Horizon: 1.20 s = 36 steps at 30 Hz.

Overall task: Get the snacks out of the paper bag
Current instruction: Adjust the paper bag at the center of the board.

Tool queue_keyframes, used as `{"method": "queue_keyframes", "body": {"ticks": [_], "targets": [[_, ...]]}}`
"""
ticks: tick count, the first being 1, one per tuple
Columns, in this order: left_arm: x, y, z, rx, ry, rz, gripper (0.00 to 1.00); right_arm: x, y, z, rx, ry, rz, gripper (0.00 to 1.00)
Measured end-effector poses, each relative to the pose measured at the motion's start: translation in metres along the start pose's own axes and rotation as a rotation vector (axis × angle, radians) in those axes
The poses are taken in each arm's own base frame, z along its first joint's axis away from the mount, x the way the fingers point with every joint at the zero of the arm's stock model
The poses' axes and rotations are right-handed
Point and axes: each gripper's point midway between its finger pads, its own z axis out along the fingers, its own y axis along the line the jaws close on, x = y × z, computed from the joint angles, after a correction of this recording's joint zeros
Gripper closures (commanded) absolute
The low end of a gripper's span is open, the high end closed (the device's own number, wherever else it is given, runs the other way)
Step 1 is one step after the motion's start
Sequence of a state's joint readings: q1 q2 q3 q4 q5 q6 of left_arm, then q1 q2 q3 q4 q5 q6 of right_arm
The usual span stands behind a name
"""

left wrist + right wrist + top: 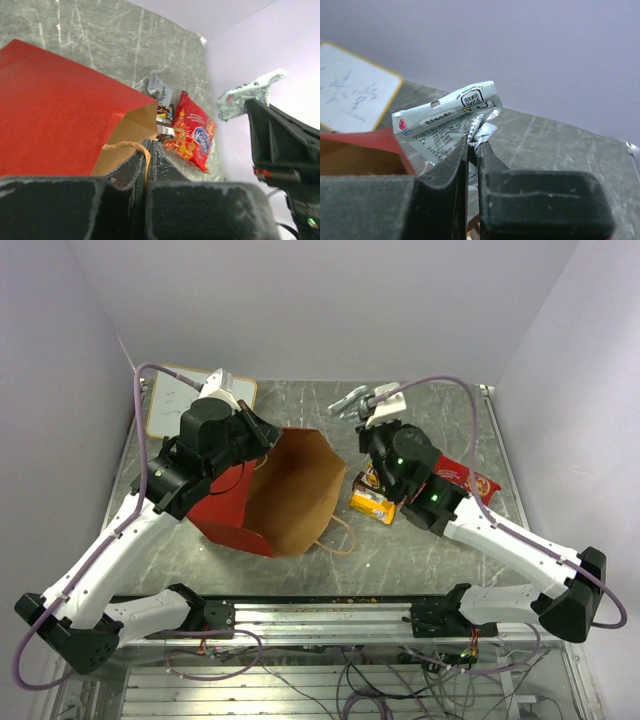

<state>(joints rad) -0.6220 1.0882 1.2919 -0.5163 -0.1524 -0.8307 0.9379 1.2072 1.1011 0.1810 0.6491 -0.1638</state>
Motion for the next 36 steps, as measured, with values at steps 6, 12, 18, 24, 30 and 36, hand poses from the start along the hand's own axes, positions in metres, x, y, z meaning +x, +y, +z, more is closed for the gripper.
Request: {"method": "queue_keyframes", "body": {"ticks": [6,12,18,24,30,36], "targets": [[-0.01,-0.021,-0.003,0.057,-0.005,-0.076,0.93,0.015,-0.059,0.018,0.156,0.042,0.054,1.0],[-0.034,-0.044,-0.013,0.109,-0.055,-0.109,0.93,0.026,-0.087,0.022,0.208,0.083,0.074,1.0],[-0.039,-0.021,-0.025,0.038,-0.117,-0.134,0.93,0.03,-0.1,0.014,0.22,0.115,0.112,1.0],[-0.007,0.044,-0.025,-0.132,-0.088,-0.173,0.93,0.038,-0.105,0.001,0.22,0.142,0.143,1.0],[0.007,0.08,-0.051,-0.235,-0.098,-0.207,0.93,0.066,-0.089,0.0,0.156,0.22,0.144,1.0],[0.016,0.102,-0.075,-0.263,-0.134,-0.241,0.93,0.093,-0.07,0.005,0.094,0.293,0.171,1.0]]}}
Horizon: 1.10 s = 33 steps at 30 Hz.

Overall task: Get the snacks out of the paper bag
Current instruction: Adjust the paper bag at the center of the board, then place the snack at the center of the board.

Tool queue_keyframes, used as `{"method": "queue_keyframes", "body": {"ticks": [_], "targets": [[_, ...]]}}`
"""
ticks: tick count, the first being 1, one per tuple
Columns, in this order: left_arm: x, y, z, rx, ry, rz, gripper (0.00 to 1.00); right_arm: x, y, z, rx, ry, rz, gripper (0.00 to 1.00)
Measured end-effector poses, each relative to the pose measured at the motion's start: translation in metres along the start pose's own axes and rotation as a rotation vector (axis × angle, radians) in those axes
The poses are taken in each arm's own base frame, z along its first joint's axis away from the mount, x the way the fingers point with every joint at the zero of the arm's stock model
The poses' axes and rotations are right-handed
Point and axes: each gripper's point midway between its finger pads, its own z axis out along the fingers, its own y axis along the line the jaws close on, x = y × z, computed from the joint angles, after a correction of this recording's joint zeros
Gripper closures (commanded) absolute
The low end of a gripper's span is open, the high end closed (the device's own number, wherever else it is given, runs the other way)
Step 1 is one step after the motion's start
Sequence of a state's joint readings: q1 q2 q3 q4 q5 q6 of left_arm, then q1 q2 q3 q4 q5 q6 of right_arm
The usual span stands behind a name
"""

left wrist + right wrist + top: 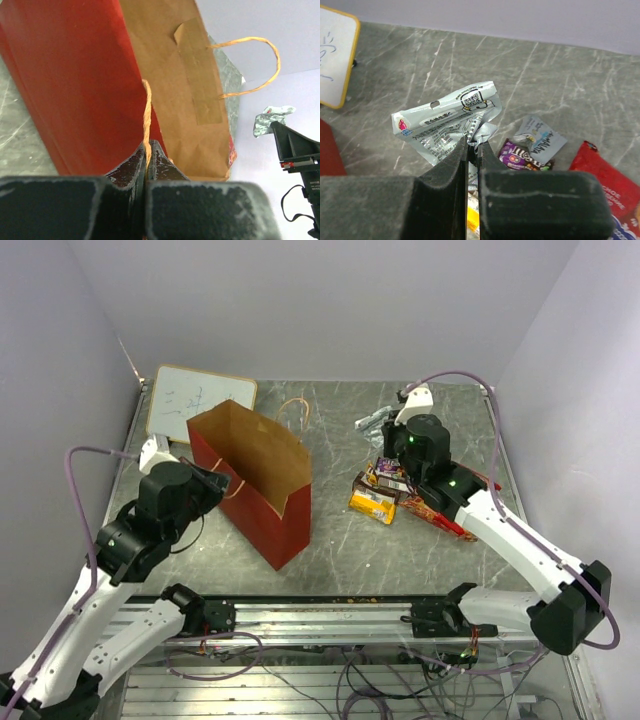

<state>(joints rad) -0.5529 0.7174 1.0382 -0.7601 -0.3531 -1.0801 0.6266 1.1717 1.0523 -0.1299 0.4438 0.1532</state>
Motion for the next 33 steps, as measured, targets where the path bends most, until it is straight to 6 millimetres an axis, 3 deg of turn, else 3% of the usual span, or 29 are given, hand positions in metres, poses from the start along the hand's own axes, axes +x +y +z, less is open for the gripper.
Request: {"method": "queue_keyframes", "body": {"ticks": [8,17,21,28,33], "targets": [[0.018,0.042,-0.011,-0.053,0.012,-0.04,0.91,0.026,0.024,0.015,-0.085,0.078,0.024,1.0],[0.02,0.07,-0.026,-0.119,-0.003,-0.096,0.84,0.046,0.035,0.026,-0.122,0.134,0.012,1.0],[0.019,0.078,-0.031,-0.143,-0.018,-0.111,0.69,0.057,0.033,0.029,-0.101,0.169,0.008,1.0],[0.009,0.079,-0.034,-0.172,-0.047,-0.102,0.43,0.096,0.022,0.031,-0.032,0.295,-0.014,1.0],[-0.013,0.063,-0.043,-0.144,-0.103,-0.086,0.1,0.114,0.008,0.029,0.018,0.346,-0.021,1.0]]}}
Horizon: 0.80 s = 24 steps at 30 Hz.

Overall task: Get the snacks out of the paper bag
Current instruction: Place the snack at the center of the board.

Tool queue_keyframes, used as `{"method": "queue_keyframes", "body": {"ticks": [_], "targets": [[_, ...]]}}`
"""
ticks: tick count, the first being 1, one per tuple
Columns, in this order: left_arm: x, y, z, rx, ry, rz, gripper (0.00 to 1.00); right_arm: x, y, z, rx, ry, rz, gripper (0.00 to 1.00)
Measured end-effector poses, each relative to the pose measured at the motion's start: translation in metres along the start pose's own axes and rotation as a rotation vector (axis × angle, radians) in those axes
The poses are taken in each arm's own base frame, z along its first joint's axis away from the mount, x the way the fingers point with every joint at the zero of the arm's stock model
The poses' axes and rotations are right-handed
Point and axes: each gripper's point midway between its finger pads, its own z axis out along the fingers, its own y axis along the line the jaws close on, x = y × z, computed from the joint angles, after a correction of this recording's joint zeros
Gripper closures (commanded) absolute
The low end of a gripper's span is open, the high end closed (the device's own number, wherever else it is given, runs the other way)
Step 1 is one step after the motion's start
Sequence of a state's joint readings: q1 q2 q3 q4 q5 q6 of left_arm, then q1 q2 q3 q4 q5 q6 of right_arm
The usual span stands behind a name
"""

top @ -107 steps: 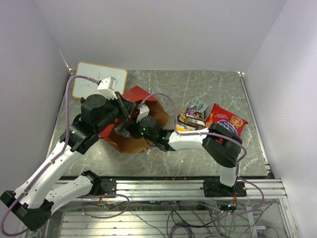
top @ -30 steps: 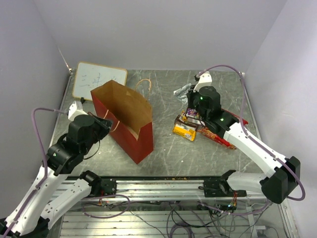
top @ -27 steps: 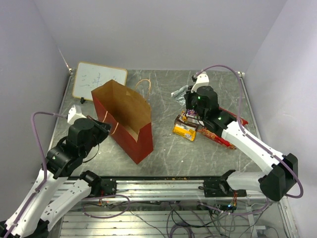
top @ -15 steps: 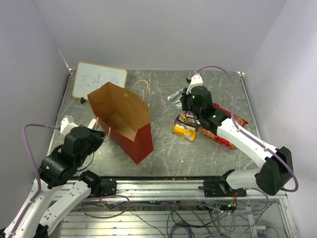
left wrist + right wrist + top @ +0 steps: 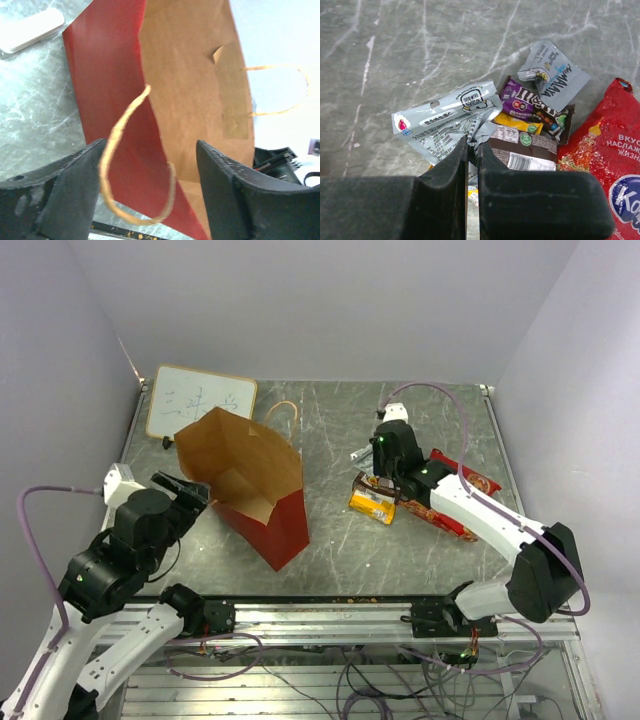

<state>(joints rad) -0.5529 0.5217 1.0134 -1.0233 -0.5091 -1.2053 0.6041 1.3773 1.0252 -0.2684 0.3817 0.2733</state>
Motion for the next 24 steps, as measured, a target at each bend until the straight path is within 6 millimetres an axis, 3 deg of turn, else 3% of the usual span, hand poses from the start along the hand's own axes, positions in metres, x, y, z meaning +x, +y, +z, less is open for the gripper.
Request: {"method": "queue_keyframes", "body": {"ticks": [4,9,15,24], "targets": [[-0.014,-0.014,-0.006,0.017,-0.03,0.025,0.01,0.009,-0.013,0.01,0.044,0.037,0.007,1.0],[-0.028,-0.028,-0.01,0.014,-0.051,0.088,0.0,0.023,-0.037,0.023,0.103,0.096,0.041,1.0],[-0.057,-0.049,-0.023,0.016,-0.108,0.171,0.0,0.026,-0.07,0.036,0.153,0.136,0.106,1.0],[-0.107,-0.078,-0.049,0.036,-0.238,0.292,0.04,0.05,-0.081,0.053,0.144,0.245,0.134,1.0]]}}
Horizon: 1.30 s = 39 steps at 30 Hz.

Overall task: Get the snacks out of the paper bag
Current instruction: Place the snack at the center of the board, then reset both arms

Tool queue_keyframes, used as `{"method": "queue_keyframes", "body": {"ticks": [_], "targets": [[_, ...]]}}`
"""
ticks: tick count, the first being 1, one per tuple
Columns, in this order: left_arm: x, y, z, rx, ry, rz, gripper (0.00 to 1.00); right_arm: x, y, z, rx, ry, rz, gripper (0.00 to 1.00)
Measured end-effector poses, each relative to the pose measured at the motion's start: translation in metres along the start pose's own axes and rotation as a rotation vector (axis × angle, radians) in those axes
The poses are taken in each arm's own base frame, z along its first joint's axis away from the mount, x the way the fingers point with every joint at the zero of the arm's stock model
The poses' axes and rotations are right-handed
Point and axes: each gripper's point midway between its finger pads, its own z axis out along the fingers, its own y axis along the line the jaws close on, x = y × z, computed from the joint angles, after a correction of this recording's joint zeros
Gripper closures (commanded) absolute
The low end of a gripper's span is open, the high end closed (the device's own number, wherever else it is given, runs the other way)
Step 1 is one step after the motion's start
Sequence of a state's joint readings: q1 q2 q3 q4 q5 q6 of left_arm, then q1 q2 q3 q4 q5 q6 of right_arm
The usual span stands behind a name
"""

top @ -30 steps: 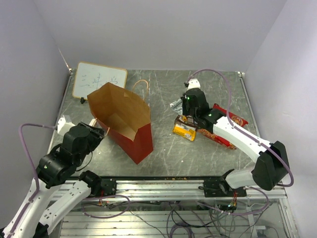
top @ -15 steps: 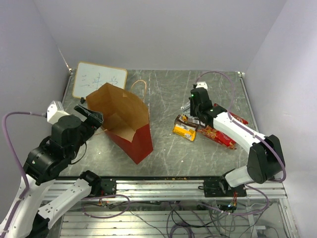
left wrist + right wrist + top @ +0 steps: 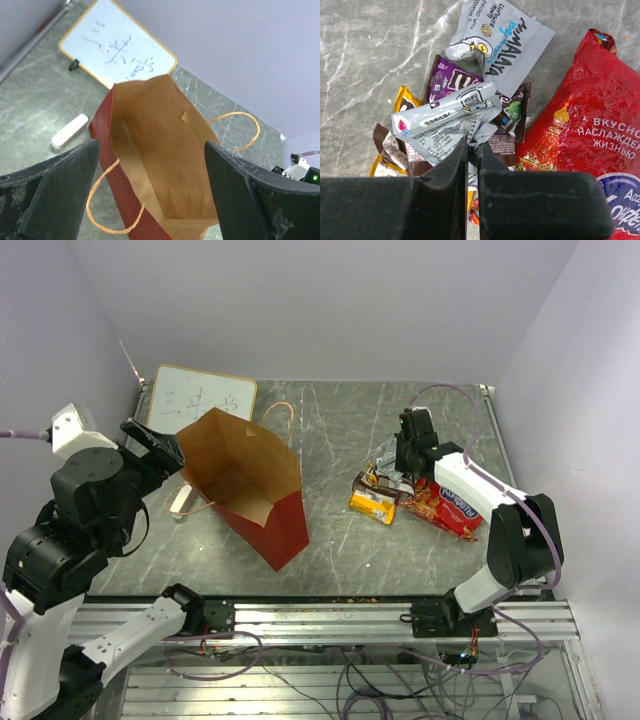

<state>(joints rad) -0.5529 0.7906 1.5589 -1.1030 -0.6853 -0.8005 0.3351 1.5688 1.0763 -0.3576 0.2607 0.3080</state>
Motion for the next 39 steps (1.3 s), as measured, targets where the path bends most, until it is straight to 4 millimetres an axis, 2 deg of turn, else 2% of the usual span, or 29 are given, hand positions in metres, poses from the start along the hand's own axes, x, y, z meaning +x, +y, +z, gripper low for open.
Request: {"method": "queue_keyframes", "body": {"ticks": [3,4,8,15,18,21,24,28,32,34,36,39], "targets": [[-0.013,-0.009,0.001,0.028,-0.034,0.067,0.02,0.004,-0.002,0.004,-0.005,0.021,0.006,1.0],[-0.016,-0.012,0.002,0.034,-0.042,0.088,0.01,0.006,-0.002,0.005,-0.007,0.028,0.008,0.97],[-0.025,-0.03,0.015,0.049,-0.064,0.177,0.0,0.012,-0.001,0.009,-0.011,0.051,0.02,0.79],[-0.017,-0.05,0.034,0.083,-0.045,0.283,0.0,0.019,-0.005,0.006,0.01,0.096,0.048,0.39],[-0.014,-0.057,0.038,0.104,-0.035,0.304,0.0,0.019,-0.009,-0.002,0.029,0.121,0.044,0.28],[-0.011,-0.065,0.04,0.137,-0.027,0.305,0.0,0.015,-0.013,-0.02,0.034,0.135,0.04,0.18],[-0.004,-0.072,0.042,0.174,-0.008,0.296,0.0,0.004,-0.018,-0.049,0.029,0.118,0.044,0.01],[0.01,-0.085,0.044,0.234,0.033,0.243,0.0,-0.027,-0.021,-0.104,-0.01,0.043,0.061,0.0],[0.021,-0.103,0.046,0.292,0.084,0.162,0.0,-0.078,-0.022,-0.179,-0.087,-0.112,0.099,0.0],[0.025,-0.109,0.045,0.311,0.106,0.134,0.0,-0.102,-0.027,-0.225,-0.126,-0.224,0.124,0.0],[0.026,-0.114,0.044,0.328,0.122,0.109,0.0,-0.118,-0.035,-0.269,-0.153,-0.33,0.144,0.0],[0.017,-0.118,0.037,0.336,0.116,0.073,0.0,-0.129,-0.047,-0.322,-0.178,-0.441,0.163,0.0]]}}
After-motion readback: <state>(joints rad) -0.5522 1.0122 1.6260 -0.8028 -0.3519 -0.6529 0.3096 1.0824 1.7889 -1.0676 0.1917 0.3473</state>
